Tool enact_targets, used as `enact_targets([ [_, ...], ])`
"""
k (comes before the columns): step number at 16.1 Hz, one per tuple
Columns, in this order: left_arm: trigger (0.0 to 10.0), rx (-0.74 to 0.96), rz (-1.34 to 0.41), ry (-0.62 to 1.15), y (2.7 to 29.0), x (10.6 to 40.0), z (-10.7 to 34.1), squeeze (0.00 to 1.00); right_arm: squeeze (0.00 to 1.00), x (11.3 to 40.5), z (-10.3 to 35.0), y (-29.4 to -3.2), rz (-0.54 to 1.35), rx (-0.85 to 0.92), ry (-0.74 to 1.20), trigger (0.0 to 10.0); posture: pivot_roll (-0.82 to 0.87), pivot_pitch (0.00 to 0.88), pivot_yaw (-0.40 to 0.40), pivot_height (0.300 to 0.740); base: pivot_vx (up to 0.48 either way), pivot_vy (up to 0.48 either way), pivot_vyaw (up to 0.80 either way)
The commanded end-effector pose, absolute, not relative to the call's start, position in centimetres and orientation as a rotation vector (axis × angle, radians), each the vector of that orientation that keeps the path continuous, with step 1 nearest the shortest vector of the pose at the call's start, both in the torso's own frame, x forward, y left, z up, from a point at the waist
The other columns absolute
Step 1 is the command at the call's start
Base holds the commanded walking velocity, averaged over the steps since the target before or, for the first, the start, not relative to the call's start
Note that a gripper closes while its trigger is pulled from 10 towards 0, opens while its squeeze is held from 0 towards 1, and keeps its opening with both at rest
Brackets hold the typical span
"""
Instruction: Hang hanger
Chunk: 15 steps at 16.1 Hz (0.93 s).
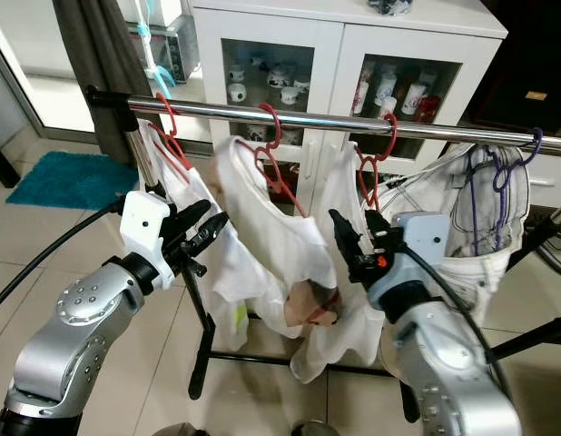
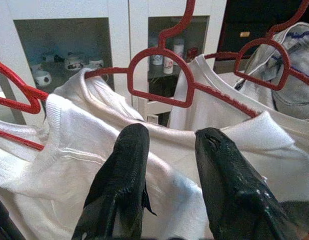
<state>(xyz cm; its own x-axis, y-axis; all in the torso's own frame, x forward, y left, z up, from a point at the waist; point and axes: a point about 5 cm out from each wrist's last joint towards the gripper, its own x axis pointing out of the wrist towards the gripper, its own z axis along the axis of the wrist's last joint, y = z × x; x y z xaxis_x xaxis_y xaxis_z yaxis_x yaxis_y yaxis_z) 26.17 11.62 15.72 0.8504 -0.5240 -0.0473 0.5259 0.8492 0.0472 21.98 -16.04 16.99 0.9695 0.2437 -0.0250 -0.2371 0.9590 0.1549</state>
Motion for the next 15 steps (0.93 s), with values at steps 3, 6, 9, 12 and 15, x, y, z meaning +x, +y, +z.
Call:
enact_targets([
  [3, 10.0, 0.084, -0.551, 0.007, 11.47, 25.94, 16.24, 0.0, 0.0, 22.04, 17.51, -15.64, 0.236, 0.143, 0.012, 10.0, -0.04, 0.05, 0.008, 0.74, 0.0, 0.0, 0.0],
  [6, 10.0, 0.084, -0.549, 0.002, 11.34, 26.03, 16.33, 0.0, 0.0, 22.33, 17.56, -15.5, 0.217, 0.136, -0.005, 10.0, -0.04, 0.044, 0.007, 0.74, 0.0, -0.355, 0.0],
  [9, 10.0, 0.087, -0.551, -0.001, 11.25, 26.13, 16.33, 0.0, 0.0, 22.48, 17.41, -15.2, 0.223, 0.154, -0.002, 10.0, -0.04, 0.039, 0.005, 0.74, 0.0, -0.402, 0.0],
  [12, 10.0, 0.092, -0.557, -0.004, 11.12, 26.21, 16.3, 0.0, 0.0, 22.48, 17.24, -14.91, 0.237, 0.135, -0.006, 10.0, -0.04, 0.03, 0.003, 0.74, 0.0, -0.405, 0.0],
  [15, 10.0, 0.098, -0.563, -0.006, 11.01, 26.19, 16.24, 0.0, 0.0, 22.48, 17.02, -15.14, 0.233, 0.117, -0.003, 10.0, -0.04, 0.022, 0.001, 0.74, 0.0, -0.402, 0.0],
])
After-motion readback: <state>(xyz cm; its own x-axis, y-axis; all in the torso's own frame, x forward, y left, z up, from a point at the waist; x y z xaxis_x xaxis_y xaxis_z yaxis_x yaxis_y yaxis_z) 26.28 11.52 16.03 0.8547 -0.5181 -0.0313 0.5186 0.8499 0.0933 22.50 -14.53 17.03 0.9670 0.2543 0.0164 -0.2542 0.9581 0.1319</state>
